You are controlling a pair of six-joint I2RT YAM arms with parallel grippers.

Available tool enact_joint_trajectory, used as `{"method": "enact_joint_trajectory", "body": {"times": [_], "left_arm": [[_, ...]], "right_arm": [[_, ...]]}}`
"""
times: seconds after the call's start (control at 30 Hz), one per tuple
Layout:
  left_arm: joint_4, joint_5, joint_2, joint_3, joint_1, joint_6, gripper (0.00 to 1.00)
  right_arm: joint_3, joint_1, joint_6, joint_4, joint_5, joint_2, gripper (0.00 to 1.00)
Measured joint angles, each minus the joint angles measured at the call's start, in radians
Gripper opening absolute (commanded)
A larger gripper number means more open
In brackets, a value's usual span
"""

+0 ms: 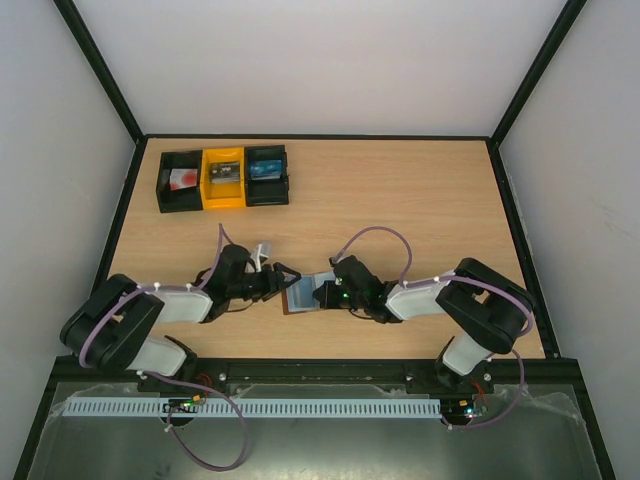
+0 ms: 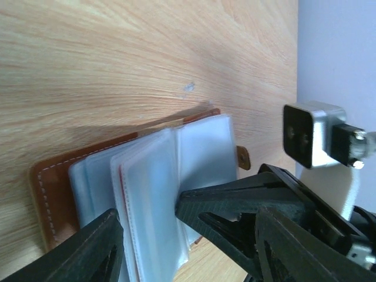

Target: Take the credit cards out of the card holder

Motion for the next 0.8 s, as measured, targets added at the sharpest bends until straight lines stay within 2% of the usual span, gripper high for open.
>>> {"method": "enact_joint_trajectory", "body": {"times": [0.2,0.3,0.5,0.8], "left_arm": [[-0.029,-0.027,-0.102,0.000,-0.011,-0.002,0.66],[-0.032,-0.033,-0.106,0.000,-0.016,-0.002,0.67],[-0.010,-0.032,-0.047,0.000,-0.019,-0.003,0.69],[0.140,-0.011,0.071,-0.030,-0.021,-0.033,0.69]], "right_arm": [[-0.006,0.000,0.002,0.013,0.000,0.000,0.02],[-0.008,0.000,0.003,0.017,0.000,0.001,0.02],[-0.015,0.000,0.010,0.030,0.000,0.001,0.02],[-0.032,0.000,0.023,0.065,-0.002,0.003,0.02]]}}
